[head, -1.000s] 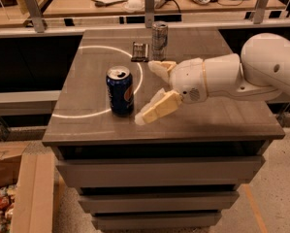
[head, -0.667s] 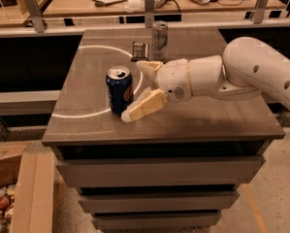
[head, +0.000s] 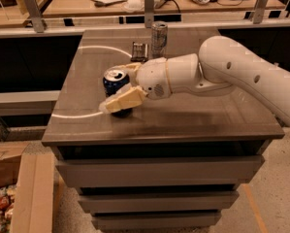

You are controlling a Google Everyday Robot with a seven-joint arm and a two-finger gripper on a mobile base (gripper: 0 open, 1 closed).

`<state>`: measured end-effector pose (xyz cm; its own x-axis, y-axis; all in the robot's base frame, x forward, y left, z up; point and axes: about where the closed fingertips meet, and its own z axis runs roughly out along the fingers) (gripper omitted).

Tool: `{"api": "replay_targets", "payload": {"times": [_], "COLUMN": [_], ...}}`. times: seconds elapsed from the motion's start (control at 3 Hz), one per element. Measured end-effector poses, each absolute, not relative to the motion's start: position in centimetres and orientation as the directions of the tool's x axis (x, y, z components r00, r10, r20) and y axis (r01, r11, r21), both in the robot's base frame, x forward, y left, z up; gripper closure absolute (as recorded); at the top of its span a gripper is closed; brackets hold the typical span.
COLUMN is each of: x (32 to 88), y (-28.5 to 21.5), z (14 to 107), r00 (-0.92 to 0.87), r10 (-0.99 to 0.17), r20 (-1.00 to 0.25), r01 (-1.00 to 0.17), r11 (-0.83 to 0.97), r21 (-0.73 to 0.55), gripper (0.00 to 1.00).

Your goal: Pick pepsi can

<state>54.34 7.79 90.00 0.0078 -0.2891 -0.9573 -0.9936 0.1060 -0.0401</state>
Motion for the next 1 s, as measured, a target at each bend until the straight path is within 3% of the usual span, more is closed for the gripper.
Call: {"api": "replay_targets", "payload": {"times": [1.0], "x": [54.7], "y": [8.5], "z": [92.0], "r00": [0.035], "r10": [-0.232], "r20": [-0.972], "r01": [-0.996], "r11": [0.066], "r21": [-0.052], "gripper": [0.94]}}
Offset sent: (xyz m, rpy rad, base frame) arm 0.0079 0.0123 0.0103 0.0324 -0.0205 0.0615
